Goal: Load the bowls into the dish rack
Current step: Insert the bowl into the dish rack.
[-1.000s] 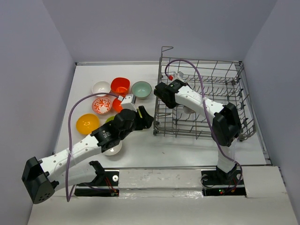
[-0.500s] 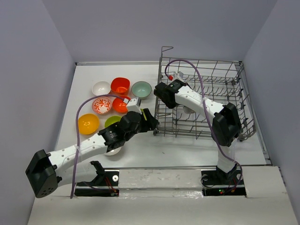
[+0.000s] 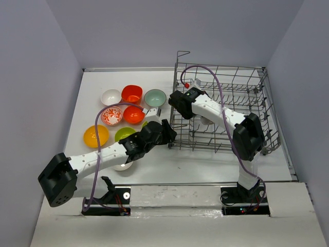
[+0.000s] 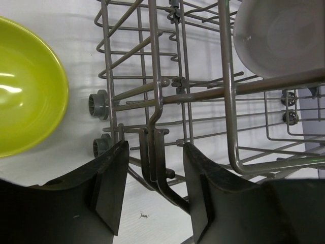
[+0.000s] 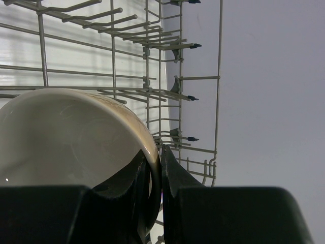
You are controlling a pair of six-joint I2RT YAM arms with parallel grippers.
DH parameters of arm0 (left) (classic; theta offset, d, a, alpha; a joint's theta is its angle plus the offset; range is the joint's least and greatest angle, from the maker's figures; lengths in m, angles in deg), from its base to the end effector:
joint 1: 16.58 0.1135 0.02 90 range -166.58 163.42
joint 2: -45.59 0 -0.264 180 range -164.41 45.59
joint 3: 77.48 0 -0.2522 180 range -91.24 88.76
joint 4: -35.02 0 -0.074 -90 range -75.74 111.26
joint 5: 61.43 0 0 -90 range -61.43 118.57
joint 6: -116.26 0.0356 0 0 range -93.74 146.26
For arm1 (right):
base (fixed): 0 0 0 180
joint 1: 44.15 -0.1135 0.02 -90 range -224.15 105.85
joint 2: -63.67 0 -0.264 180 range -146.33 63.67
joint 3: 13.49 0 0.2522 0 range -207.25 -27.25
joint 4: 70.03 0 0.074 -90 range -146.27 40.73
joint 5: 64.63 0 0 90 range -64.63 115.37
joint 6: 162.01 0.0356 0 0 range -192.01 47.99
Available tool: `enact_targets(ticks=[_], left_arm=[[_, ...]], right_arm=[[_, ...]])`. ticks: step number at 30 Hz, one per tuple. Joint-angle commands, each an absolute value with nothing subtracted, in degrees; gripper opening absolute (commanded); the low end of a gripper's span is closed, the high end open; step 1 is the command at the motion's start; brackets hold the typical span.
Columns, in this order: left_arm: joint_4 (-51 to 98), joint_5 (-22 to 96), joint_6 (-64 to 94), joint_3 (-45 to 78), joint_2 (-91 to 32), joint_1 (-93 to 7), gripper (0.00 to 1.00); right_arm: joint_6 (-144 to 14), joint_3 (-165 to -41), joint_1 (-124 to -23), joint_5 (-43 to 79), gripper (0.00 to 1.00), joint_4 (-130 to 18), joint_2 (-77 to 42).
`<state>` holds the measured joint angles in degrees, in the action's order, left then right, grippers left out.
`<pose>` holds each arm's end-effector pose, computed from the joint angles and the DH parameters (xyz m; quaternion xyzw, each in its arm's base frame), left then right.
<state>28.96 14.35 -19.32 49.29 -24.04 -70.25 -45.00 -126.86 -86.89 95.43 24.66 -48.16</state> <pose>0.1672 -0.2126 0.2483 -0.0104 0.8277 -0.3536 0.4357 0.2912 0.2235 0.2793 -0.1276 0.8087 -0.4836 0.3096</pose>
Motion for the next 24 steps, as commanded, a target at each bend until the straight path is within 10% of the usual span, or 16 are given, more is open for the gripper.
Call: enact_targets(ticks=[1, 12, 24], left_arm=[[30.0, 12.7, -19.2, 47.5, -24.8, -70.8, 0.49], [29.9, 12.8, -17.9, 46.7, -25.8, -71.9, 0.01], [30.3, 11.4, -18.0, 44.0, -28.3, -76.4, 0.00]], right_arm=[[-43.0, -127.6, -87.6, 97.5, 0.08, 22.7, -47.2], [-43.0, -129.6, -87.6, 97.9, 0.08, 23.4, -49.4], [-43.9, -129.7, -87.6, 99.6, 0.09, 23.4, -50.6]])
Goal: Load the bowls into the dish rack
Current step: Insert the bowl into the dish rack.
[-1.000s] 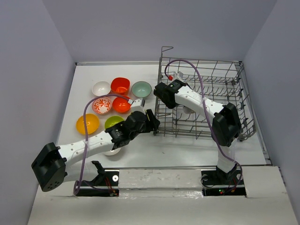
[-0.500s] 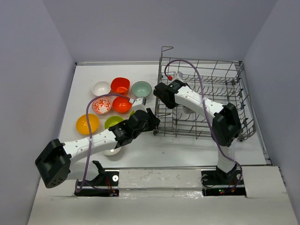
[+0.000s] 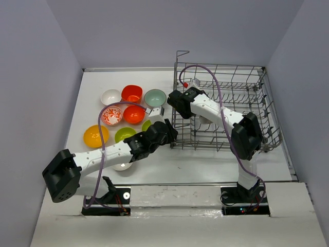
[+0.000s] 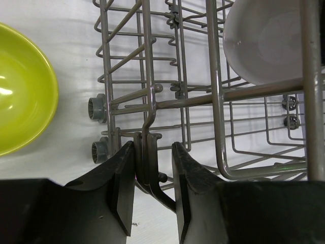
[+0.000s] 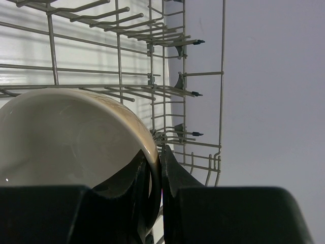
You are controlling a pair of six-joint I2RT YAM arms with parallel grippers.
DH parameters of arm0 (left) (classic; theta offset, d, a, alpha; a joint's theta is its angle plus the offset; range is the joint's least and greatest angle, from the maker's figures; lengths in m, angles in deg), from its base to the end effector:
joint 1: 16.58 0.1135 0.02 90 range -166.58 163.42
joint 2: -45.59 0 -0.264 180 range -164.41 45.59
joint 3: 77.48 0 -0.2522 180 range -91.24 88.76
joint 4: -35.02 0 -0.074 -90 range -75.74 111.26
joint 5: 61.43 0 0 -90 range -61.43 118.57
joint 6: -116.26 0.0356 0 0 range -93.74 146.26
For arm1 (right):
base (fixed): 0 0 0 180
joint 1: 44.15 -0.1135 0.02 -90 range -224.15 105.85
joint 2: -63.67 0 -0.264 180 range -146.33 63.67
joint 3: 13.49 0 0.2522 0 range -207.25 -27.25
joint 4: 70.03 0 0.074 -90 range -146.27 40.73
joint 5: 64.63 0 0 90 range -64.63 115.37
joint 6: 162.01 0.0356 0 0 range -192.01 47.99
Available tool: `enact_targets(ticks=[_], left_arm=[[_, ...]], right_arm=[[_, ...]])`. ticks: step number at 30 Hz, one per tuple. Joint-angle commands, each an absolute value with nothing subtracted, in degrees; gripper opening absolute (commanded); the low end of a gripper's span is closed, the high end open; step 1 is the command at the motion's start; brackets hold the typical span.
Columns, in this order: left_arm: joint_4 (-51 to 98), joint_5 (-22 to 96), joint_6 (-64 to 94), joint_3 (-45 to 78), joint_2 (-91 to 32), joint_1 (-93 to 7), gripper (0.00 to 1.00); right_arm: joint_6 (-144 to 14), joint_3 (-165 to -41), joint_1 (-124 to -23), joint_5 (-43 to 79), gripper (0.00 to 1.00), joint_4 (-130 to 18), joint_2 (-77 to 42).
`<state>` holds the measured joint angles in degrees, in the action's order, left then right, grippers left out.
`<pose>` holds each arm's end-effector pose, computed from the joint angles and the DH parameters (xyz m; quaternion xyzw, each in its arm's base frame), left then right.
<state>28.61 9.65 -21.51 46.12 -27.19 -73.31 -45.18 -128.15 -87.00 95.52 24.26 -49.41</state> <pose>0.1649 -0.2303 0.2528 -0.0265 0.8261 -0.3479 0.4425 0.2952 0.2281 0.2773 -0.1275 0.8083 -0.4826 0.3123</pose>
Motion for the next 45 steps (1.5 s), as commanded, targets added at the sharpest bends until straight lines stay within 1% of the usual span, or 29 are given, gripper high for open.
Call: enact_targets(ticks=[1, 12, 32, 40, 45], left_arm=[[30.4, 11.4, -18.4, 44.0, -28.5, -76.5, 0.00], [30.1, 10.5, -19.9, 44.6, -27.1, -78.9, 0.00], [28.4, 8.2, -21.4, 44.1, -26.1, -82.8, 0.00], [28.1, 7.9, -21.5, 43.9, -26.0, -82.8, 0.00], [28.0, 8.2, -21.3, 43.8, -26.4, -83.0, 0.00]], right_arm=[[-43.9, -129.4, -87.6, 99.9, 0.09, 23.4, -50.5], [-43.1, -126.0, -87.6, 100.6, 0.12, 23.4, -47.6], [-44.5, -122.3, -84.7, 100.8, 0.11, 21.6, -42.9], [-45.6, -121.6, -84.1, 100.6, 0.11, 20.6, -42.2], [-45.1, -121.2, -84.1, 100.2, 0.11, 20.9, -43.6]])
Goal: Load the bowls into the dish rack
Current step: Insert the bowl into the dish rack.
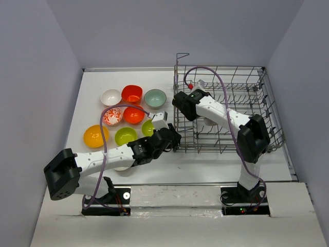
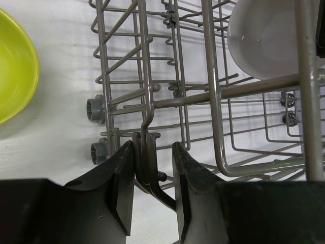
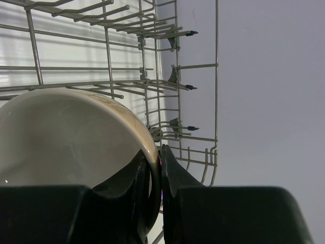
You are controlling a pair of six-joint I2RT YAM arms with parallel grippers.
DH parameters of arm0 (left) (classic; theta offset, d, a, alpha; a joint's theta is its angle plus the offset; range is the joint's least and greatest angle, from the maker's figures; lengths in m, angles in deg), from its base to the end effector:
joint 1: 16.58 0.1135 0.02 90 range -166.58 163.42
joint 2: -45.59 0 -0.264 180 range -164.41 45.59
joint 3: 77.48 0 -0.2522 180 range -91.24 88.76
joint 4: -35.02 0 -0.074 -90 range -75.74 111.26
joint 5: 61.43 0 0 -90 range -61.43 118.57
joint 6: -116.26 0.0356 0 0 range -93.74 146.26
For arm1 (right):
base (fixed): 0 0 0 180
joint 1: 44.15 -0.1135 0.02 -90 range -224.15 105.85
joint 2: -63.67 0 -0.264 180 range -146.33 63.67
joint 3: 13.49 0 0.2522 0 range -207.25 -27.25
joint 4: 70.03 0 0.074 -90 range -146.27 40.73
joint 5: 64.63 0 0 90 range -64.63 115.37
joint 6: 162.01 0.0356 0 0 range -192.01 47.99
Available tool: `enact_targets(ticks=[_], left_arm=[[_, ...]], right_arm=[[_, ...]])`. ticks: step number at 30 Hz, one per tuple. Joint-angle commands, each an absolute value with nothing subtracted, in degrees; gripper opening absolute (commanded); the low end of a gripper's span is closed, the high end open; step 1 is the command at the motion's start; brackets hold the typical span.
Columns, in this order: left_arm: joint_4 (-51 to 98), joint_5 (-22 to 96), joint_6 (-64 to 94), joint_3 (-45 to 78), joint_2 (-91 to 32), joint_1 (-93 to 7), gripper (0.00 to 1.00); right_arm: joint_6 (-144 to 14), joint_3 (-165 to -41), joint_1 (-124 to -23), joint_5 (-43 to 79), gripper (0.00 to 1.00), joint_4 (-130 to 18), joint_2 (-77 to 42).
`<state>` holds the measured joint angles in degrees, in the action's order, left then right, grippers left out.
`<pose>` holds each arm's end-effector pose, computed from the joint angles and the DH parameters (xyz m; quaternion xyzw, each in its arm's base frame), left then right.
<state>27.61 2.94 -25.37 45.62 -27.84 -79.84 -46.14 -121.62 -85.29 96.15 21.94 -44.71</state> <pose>0.1413 -0.2462 0.2517 -0.0375 0.8255 -0.3479 0.4427 0.2873 0.2063 0.2773 -0.1194 0.8064 -0.4915 0.3065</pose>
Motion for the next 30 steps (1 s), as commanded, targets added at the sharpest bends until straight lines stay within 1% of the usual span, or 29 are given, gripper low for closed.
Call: enact_targets(ticks=[1, 19, 26, 30], left_arm=[[28.0, 8.1, -21.4, 43.8, -26.3, -83.0, 0.00], [27.9, 8.0, -21.5, 42.8, -27.7, -84.2, 0.00], [28.1, 7.8, -21.8, 43.2, -27.8, -84.7, 0.00], [28.3, 7.8, -21.6, 43.2, -27.9, -84.7, 0.00]], right_arm=[[-44.9, -121.6, -84.1, 99.9, 0.11, 21.0, -44.0], [-43.5, -125.4, -84.1, 100.2, 0.12, 22.8, -49.7], [-43.2, -125.8, -84.7, 100.2, 0.13, 23.4, -51.7], [-43.0, -125.2, -85.2, 100.4, 0.15, 23.4, -51.8]])
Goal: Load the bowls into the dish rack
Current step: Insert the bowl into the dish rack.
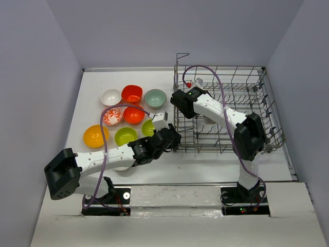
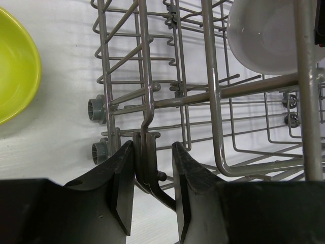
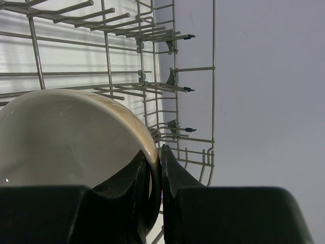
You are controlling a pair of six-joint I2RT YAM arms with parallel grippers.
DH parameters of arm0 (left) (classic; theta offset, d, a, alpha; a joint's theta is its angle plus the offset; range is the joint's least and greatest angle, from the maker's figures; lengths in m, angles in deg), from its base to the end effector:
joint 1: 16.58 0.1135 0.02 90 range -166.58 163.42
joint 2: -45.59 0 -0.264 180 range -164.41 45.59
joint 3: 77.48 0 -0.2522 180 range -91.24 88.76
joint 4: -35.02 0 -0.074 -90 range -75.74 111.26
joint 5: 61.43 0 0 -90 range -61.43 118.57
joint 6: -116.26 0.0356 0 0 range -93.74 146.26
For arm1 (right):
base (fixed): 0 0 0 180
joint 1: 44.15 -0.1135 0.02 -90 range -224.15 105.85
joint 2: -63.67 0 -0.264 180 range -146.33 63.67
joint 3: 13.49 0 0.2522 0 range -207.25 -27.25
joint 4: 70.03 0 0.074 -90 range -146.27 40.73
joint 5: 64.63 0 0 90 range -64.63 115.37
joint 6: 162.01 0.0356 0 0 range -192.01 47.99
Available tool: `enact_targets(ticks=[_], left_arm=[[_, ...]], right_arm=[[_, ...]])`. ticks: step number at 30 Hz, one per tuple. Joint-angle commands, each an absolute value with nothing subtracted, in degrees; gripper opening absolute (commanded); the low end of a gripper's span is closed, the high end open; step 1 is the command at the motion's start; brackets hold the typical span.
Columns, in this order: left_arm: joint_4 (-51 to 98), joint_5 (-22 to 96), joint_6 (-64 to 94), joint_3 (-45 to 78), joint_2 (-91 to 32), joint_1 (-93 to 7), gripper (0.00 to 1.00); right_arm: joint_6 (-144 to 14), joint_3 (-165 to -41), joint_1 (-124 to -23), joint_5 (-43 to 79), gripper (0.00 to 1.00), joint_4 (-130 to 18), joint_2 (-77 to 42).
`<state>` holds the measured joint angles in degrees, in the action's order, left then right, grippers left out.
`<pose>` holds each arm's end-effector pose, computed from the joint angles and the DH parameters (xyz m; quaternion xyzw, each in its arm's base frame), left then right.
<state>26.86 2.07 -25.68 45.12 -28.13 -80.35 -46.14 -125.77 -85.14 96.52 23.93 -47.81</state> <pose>0.1399 -0.2481 0.2522 -0.0390 0.8270 -0.3434 0.4434 0.2970 0.2134 0.2773 -0.1229 0.8039 -0.4977 0.3017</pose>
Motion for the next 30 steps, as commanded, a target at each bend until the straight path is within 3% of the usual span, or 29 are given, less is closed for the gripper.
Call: enact_targets(ticks=[1, 18, 27, 30], left_arm=[[28.4, 7.9, -21.7, 43.2, -28.0, -84.6, 0.00], [29.0, 8.1, -21.7, 43.5, -28.3, -84.7, 0.00], [29.0, 8.1, -21.7, 43.7, -28.2, -84.7, 0.00], [29.1, 8.2, -21.6, 43.7, -28.2, -84.7, 0.00]], right_arm=[[-43.1, -125.1, -85.2, 100.3, 0.15, 23.4, -51.6], [-43.0, -123.6, -85.7, 100.2, 0.30, 23.4, -52.2], [-43.1, -122.8, -85.7, 100.7, 0.31, 23.4, -51.7], [-42.9, -121.9, -85.7, 100.8, 0.25, 23.4, -50.9]])
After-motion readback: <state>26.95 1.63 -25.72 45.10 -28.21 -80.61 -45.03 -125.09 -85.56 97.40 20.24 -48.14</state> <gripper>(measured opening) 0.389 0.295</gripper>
